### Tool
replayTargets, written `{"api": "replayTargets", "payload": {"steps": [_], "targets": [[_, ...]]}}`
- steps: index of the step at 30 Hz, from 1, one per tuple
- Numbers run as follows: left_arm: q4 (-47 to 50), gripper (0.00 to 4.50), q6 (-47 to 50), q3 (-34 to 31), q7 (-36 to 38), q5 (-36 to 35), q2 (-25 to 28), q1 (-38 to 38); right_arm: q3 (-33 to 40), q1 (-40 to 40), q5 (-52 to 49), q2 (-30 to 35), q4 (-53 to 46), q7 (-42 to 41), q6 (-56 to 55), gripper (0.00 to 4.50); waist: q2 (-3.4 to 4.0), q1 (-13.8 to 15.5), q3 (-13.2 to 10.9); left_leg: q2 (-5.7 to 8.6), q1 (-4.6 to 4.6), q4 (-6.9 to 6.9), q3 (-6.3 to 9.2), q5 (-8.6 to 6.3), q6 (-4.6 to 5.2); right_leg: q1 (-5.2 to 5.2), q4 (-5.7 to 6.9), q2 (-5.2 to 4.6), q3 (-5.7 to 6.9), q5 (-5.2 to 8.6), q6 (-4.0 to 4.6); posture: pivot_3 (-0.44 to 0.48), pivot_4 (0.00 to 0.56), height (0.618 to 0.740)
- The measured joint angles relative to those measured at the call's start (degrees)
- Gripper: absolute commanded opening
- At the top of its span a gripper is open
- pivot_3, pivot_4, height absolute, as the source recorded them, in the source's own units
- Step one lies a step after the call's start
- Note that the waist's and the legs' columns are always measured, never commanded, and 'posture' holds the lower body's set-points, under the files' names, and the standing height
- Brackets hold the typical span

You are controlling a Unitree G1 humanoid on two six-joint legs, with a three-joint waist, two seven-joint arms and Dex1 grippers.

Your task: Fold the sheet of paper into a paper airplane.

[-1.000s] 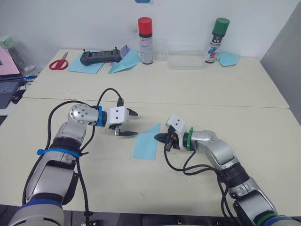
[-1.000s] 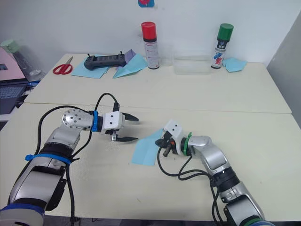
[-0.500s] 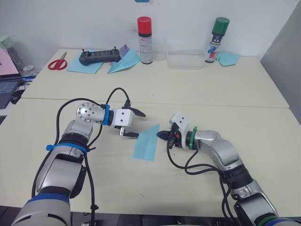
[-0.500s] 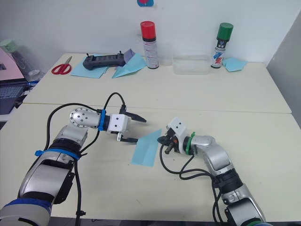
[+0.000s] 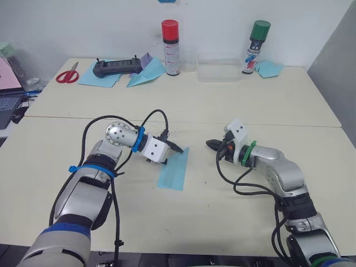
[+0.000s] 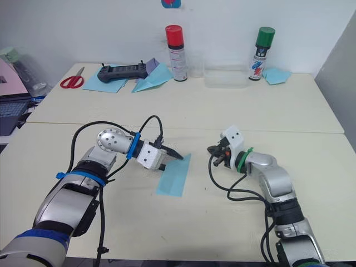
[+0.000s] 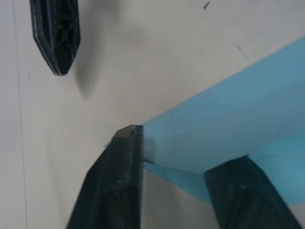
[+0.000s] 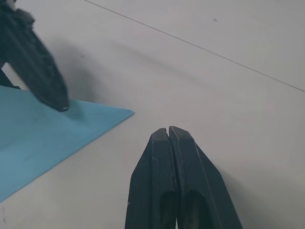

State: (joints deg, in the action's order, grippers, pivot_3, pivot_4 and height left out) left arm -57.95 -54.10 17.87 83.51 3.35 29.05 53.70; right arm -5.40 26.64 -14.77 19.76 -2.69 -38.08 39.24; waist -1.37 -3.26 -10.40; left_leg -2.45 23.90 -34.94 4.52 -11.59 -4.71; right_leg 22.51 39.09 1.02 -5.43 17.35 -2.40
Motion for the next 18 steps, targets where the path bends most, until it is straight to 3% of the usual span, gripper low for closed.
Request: {"api": "replayTargets", "payload": {"steps": [3, 9, 11, 15, 18], "targets": [[-0.9, 0.03, -0.9, 0.0, 0.8, 0.0, 0.0, 0.5, 0.1, -1.1, -0.1, 0.0, -0.6, 0.7, 0.1, 0.00, 0.00, 0.0, 0.0, 0.00, 0.00, -0.01, 0.00, 0.00, 0.00, 0.00, 0.02, 0.00, -0.01, 0.00, 0.00, 0.000, 0.150, 0.740], [0.4, 0.01, 2.2, 0.4, -1.1, 2.5, 1.1, 0.5, 0.1, -1.8, -0.1, -0.4, -1.8, 1.7, -0.3, 0.00, 0.00, -0.1, 0.0, 0.00, -0.01, -0.04, 0.02, 0.00, 0.01, -0.01, 0.07, 0.02, 0.00, 0.01, -0.01, 0.000, 0.150, 0.740], [7.5, 0.01, 10.6, 0.4, -1.3, 4.1, 5.3, -0.3, 0.3, -2.2, -0.2, -1.2, -1.7, 2.2, -0.7, 0.00, -0.01, -0.5, 0.0, -0.03, 0.00, -0.03, 0.04, 0.00, 0.01, 0.01, 0.12, 0.05, -0.01, 0.01, -0.02, 0.000, 0.150, 0.740], [33.1, 0.01, 33.5, -0.8, 5.0, 3.7, 18.5, -4.6, 1.0, -3.6, -0.5, -1.5, -1.6, 3.2, -1.4, 0.00, 0.04, -1.5, 0.0, -0.08, -0.03, 0.02, 0.05, 0.01, 0.00, 0.02, 0.21, 0.05, 0.02, 0.00, 0.07, 0.000, 0.150, 0.740], [47.5, 0.01, 47.8, -1.6, 5.8, 3.7, 21.4, -8.2, 0.7, -3.8, -0.5, -2.5, -1.5, 3.2, -2.2, 0.00, 0.06, -1.5, -0.1, -0.07, -0.06, -0.02, 0.07, 0.01, 0.00, 0.01, 0.31, 0.04, 0.04, 0.06, -0.01, 0.000, 0.150, 0.740]]}}
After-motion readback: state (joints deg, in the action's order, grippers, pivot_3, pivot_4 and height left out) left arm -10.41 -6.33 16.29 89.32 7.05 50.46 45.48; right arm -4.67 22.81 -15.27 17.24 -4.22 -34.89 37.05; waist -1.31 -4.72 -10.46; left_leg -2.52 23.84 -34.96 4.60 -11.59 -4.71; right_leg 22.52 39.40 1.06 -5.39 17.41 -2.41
